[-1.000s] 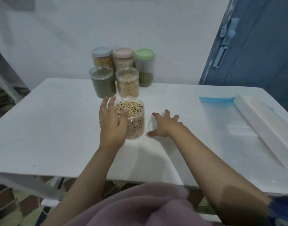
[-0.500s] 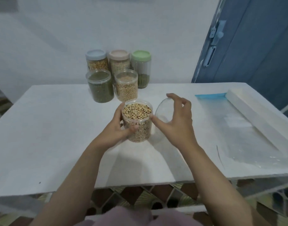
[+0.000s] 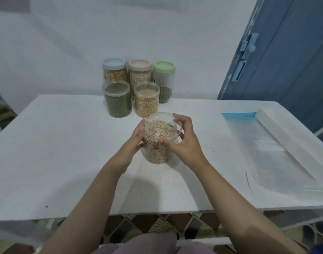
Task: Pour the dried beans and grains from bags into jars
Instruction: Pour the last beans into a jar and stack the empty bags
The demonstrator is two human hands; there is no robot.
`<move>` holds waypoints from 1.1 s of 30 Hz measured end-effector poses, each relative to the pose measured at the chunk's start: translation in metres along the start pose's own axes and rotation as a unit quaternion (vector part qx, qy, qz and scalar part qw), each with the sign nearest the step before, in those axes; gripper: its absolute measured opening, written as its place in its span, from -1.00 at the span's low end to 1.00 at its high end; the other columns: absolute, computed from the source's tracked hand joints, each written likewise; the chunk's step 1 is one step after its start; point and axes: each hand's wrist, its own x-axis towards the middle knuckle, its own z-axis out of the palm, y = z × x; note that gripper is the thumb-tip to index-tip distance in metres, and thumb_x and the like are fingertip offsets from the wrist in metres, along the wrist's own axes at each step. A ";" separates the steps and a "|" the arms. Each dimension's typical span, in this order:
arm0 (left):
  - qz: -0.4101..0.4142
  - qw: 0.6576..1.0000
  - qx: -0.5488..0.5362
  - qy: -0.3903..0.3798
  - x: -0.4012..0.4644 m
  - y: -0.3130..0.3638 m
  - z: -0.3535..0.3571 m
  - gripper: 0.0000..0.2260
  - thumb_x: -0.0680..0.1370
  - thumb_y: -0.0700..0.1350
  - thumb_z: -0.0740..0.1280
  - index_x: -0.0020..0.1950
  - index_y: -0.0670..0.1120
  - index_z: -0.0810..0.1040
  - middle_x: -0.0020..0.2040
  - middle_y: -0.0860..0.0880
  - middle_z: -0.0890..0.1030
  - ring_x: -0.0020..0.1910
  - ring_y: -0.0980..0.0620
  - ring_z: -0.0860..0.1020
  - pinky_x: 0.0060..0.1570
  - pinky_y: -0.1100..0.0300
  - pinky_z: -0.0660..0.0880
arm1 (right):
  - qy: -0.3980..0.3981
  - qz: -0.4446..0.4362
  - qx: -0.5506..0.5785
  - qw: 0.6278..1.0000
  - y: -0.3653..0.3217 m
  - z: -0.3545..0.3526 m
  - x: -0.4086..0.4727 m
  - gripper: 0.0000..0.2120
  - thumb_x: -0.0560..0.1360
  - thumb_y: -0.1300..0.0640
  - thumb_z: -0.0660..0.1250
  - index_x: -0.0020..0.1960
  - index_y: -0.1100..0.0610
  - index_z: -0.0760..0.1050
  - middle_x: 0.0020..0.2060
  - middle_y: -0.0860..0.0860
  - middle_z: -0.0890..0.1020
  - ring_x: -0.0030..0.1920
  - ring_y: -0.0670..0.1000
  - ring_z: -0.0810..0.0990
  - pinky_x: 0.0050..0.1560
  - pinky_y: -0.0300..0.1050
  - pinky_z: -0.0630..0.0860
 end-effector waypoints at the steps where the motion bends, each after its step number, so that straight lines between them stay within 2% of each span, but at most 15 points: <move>1: 0.001 1.000 0.004 -0.002 0.000 0.000 0.001 -0.43 0.55 0.38 0.05 0.54 0.25 0.17 0.46 0.27 0.36 0.45 0.25 0.31 0.40 0.14 0.32 | -0.013 0.001 -0.010 1.000 0.000 -0.001 0.002 -0.36 0.31 -0.20 0.55 0.27 -0.16 0.33 0.33 -0.26 0.40 0.36 -0.26 0.37 0.38 -0.01 0.44; 5: -0.005 1.000 0.001 0.003 -0.002 0.004 0.006 -0.62 0.61 0.20 0.03 0.44 0.31 0.19 0.29 0.44 0.45 0.33 0.39 0.39 0.18 0.41 0.41 | -0.069 -0.007 -0.075 0.995 -0.002 -0.005 0.012 -0.44 0.40 -0.11 0.52 0.35 -0.11 0.45 0.43 -0.14 0.35 0.44 -0.22 0.28 0.45 -0.16 0.28; 9: -0.005 1.000 0.003 0.012 -0.002 0.004 0.010 -0.65 0.57 0.19 0.02 0.37 0.35 0.20 0.18 0.52 0.47 0.24 0.47 0.41 0.08 0.50 0.40 | -0.115 -0.012 -0.106 0.988 -0.006 -0.012 0.022 -0.46 0.43 -0.04 0.52 0.36 -0.02 0.47 0.36 -0.14 0.38 0.37 -0.27 0.34 0.32 -0.44 0.25; 11: 0.002 1.000 0.002 0.013 -0.002 0.003 0.009 -0.63 0.58 0.17 0.04 0.40 0.33 0.20 0.23 0.45 0.48 0.27 0.42 0.42 0.12 0.46 0.42 | -0.140 -0.020 -0.131 0.981 -0.009 -0.016 0.027 -0.48 0.44 0.00 0.52 0.35 0.01 0.47 0.34 -0.11 0.39 0.34 -0.24 0.36 0.29 -0.47 0.25; 15: 0.015 1.000 -0.002 0.004 -0.004 -0.002 0.007 -0.52 0.62 0.14 0.10 0.55 0.17 0.15 0.43 0.19 0.42 0.41 0.21 0.38 0.36 0.20 0.37 | -0.176 -0.019 -0.143 0.974 -0.013 -0.023 0.034 -0.49 0.43 0.03 0.52 0.34 0.02 0.48 0.31 -0.10 0.40 0.29 -0.33 0.36 0.26 -0.51 0.27; 17: 0.019 1.000 -0.005 -0.007 -0.006 -0.002 0.005 -0.51 0.62 0.09 0.14 0.55 0.15 0.16 0.44 0.18 0.42 0.42 0.21 0.38 0.36 0.19 0.38 | -0.164 -0.010 -0.140 0.977 -0.012 -0.021 0.032 -0.48 0.41 -0.01 0.54 0.31 -0.02 0.48 0.29 -0.10 0.39 0.28 -0.33 0.36 0.20 -0.53 0.29; 20: 0.021 0.999 0.009 -0.030 -0.008 -0.004 -0.002 -0.43 0.59 -0.04 0.33 0.54 0.16 0.18 0.40 0.23 0.44 0.41 0.26 0.37 0.32 0.21 0.42 | -0.121 0.012 -0.137 0.983 -0.011 -0.010 0.026 -0.40 0.29 -0.21 0.53 0.24 -0.08 0.41 0.21 -0.06 0.31 0.22 -0.34 0.34 0.11 -0.55 0.31; 22: 0.023 0.999 0.029 -0.037 -0.008 -0.007 -0.007 -0.34 0.53 -0.09 0.42 0.55 0.14 0.18 0.41 0.21 0.44 0.42 0.25 0.35 0.34 0.13 0.41 | -0.103 0.019 -0.132 0.986 -0.013 -0.002 0.022 -0.39 0.32 -0.33 0.37 0.25 -0.05 0.39 0.21 -0.03 0.27 0.20 -0.32 0.34 0.19 -0.45 0.33; 23: 0.023 0.999 0.034 -0.031 -0.008 -0.007 -0.008 -0.31 0.51 -0.09 0.44 0.55 0.13 0.19 0.41 0.21 0.44 0.43 0.25 0.35 0.34 0.09 0.42 | -0.094 0.031 -0.112 0.989 -0.015 0.001 0.020 -0.42 0.38 -0.35 0.26 0.27 -0.04 0.40 0.24 -0.02 0.27 0.22 -0.30 0.36 0.27 -0.33 0.36; 24: 0.023 0.999 0.032 -0.021 -0.007 -0.006 -0.009 -0.31 0.49 -0.08 0.47 0.54 0.12 0.22 0.39 0.21 0.46 0.42 0.25 0.36 0.32 0.09 0.44 | -0.082 0.048 -0.079 0.992 -0.017 0.002 0.017 -0.45 0.44 -0.36 0.15 0.29 -0.05 0.42 0.30 -0.03 0.27 0.27 -0.25 0.38 0.35 -0.22 0.35; 26: 0.022 1.000 0.021 0.001 -0.005 -0.004 -0.009 -0.34 0.45 -0.08 0.50 0.48 0.11 0.30 0.34 0.21 0.50 0.36 0.26 0.42 0.25 0.14 0.51 | -0.057 0.066 -0.017 0.996 -0.018 0.002 0.010 -0.50 0.55 -0.31 0.05 0.36 -0.10 0.41 0.41 -0.13 0.33 0.39 -0.19 0.35 0.42 -0.18 0.28; 28: 0.020 1.000 0.015 0.013 -0.003 -0.001 -0.009 -0.39 0.42 -0.12 0.49 0.41 0.12 0.35 0.29 0.21 0.53 0.28 0.30 0.48 0.11 0.26 0.55 | -0.018 0.067 0.030 0.997 -0.015 -0.002 0.002 -0.59 0.60 -0.22 0.15 0.39 -0.10 0.42 0.35 -0.20 0.45 0.34 -0.19 0.44 0.34 -0.18 0.39; 31: 0.016 1.000 0.014 0.019 -0.002 -0.001 -0.008 -0.43 0.45 -0.23 0.48 0.36 0.11 0.36 0.26 0.20 0.52 0.17 0.40 0.51 -0.02 0.40 0.51 | 0.048 0.077 0.037 0.995 -0.008 -0.014 -0.006 -0.73 0.63 -0.03 0.26 0.31 -0.07 0.48 0.20 -0.16 0.53 0.19 -0.16 0.53 0.25 -0.13 0.47; 33: 0.013 1.000 0.012 0.020 -0.002 -0.002 -0.009 -0.42 0.46 -0.25 0.47 0.39 0.08 0.36 0.28 0.17 0.52 0.18 0.39 0.50 -0.02 0.42 0.50 | 0.013 0.083 0.045 0.995 -0.008 -0.016 -0.006 -0.66 0.65 -0.03 0.21 0.42 -0.14 0.39 0.27 -0.22 0.49 0.22 -0.32 0.47 0.26 -0.31 0.41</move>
